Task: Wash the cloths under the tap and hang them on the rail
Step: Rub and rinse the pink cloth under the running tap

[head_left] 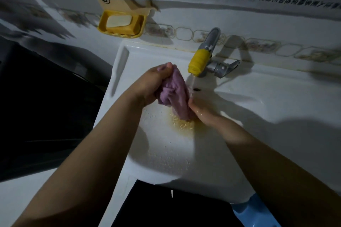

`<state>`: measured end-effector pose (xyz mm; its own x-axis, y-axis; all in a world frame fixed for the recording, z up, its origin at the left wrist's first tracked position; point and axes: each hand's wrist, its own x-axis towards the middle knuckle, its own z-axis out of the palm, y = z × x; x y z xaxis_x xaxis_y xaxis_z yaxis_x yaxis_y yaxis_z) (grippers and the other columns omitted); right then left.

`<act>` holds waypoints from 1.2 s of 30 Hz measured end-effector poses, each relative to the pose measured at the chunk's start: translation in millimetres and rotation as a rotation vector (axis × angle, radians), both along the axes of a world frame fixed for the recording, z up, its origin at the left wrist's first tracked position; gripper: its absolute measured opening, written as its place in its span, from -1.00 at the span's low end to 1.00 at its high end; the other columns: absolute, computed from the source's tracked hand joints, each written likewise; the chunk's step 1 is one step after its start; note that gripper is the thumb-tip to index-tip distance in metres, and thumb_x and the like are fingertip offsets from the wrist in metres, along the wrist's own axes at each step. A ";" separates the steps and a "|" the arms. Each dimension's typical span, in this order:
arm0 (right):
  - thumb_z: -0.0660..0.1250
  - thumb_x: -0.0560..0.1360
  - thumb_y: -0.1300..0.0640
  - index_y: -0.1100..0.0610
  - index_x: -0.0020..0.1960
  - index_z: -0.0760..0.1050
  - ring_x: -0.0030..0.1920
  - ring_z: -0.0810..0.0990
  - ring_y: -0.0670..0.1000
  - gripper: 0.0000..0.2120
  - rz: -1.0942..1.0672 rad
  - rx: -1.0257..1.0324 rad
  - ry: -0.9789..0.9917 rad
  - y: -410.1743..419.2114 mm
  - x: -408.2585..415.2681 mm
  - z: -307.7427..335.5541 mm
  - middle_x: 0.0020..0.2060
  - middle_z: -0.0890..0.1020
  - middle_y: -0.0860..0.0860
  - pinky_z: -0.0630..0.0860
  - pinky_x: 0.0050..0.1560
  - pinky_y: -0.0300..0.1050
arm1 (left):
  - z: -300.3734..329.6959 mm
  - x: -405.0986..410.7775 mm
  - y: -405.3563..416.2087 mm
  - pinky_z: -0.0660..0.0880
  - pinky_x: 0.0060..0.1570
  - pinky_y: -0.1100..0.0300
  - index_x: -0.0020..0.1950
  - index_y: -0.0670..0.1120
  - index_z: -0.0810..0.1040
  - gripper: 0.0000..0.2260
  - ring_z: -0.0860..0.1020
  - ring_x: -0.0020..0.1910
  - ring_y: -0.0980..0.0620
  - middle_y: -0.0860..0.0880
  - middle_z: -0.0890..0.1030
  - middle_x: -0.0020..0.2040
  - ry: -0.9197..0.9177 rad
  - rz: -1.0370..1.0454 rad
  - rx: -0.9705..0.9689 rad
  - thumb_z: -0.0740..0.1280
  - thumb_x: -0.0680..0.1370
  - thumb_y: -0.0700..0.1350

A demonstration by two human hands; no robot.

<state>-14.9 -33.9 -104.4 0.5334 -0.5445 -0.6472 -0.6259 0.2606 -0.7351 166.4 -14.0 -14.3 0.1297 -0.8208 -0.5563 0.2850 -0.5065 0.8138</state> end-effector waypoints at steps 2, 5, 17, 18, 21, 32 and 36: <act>0.24 0.51 -0.19 0.19 0.16 0.52 0.10 0.57 0.12 -0.52 0.102 -0.087 0.048 13.5 -3.7 -32.8 0.05 0.60 0.14 0.49 0.15 -0.04 | -3.9 2.4 7.0 0.57 -0.25 0.18 -0.03 -0.19 0.49 -0.74 0.60 -0.28 -0.03 -0.16 0.60 -0.24 0.029 0.109 0.005 0.12 0.67 -0.06; 0.45 0.30 -0.18 0.17 0.27 0.45 0.21 0.48 0.14 -0.34 0.200 -0.205 0.184 28.7 -3.8 -78.5 0.20 0.49 0.11 0.42 0.24 0.10 | -12.6 5.8 20.2 0.55 -0.22 0.15 -0.03 -0.19 0.49 -0.72 0.59 -0.27 -0.06 -0.17 0.59 -0.24 0.132 0.255 0.038 0.11 0.66 -0.02; 0.48 0.30 0.00 0.14 0.52 0.04 0.22 0.47 0.23 -0.06 0.013 -0.039 0.310 40.4 0.6 -112.9 0.35 0.38 0.18 0.47 0.10 0.06 | -32.6 2.8 38.6 0.52 -0.33 0.24 -0.16 -0.14 0.51 -0.73 0.60 -0.34 0.03 -0.05 0.61 -0.39 0.054 0.381 0.169 0.16 0.66 -0.06; 0.48 0.34 0.06 0.14 0.51 0.07 0.11 0.51 0.21 -0.12 -0.005 -0.021 0.328 33.7 -0.4 -119.1 0.30 0.43 0.21 0.49 0.01 0.04 | -33.8 3.1 40.1 0.52 -0.33 0.24 -0.13 -0.15 0.52 -0.73 0.61 -0.33 0.03 -0.06 0.62 -0.37 0.047 0.379 0.185 0.16 0.65 -0.05; 0.48 0.28 -0.07 0.10 0.44 0.17 -0.13 0.55 0.13 -0.15 0.069 -0.063 0.400 14.8 0.7 -118.9 0.15 0.55 0.17 0.56 -0.14 0.01 | -35.8 4.4 47.2 0.53 -0.35 0.23 0.02 -0.19 0.52 -0.71 0.63 -0.31 -0.01 -0.13 0.64 -0.28 0.047 0.359 0.246 0.18 0.64 0.01; 0.39 0.33 -0.07 0.16 0.49 0.08 0.15 0.50 0.26 -0.15 0.194 -0.080 0.464 15.3 -3.7 -161.0 0.26 0.46 0.21 0.46 0.18 0.15 | -46.2 3.5 56.0 0.55 -0.27 0.17 -0.07 -0.16 0.52 -0.71 0.63 -0.34 -0.01 -0.11 0.64 -0.34 0.075 0.283 0.243 0.18 0.64 0.02; 0.24 0.39 -0.22 0.02 0.28 0.42 0.03 0.58 0.17 -0.46 0.084 -0.039 0.357 15.2 -10.6 -137.9 0.07 0.59 0.11 0.49 0.08 0.00 | -53.8 2.0 54.2 0.48 -0.34 0.17 -0.14 -0.15 0.56 -0.67 0.56 -0.34 -0.05 -0.15 0.56 -0.32 0.096 0.263 0.222 0.16 0.64 0.03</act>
<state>-25.5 -18.7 -242.4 0.3220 -0.5360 -0.7804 -0.8626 0.1735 -0.4751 168.4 40.2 -68.1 0.2590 -0.6239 -0.7374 0.4986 -0.5675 0.6553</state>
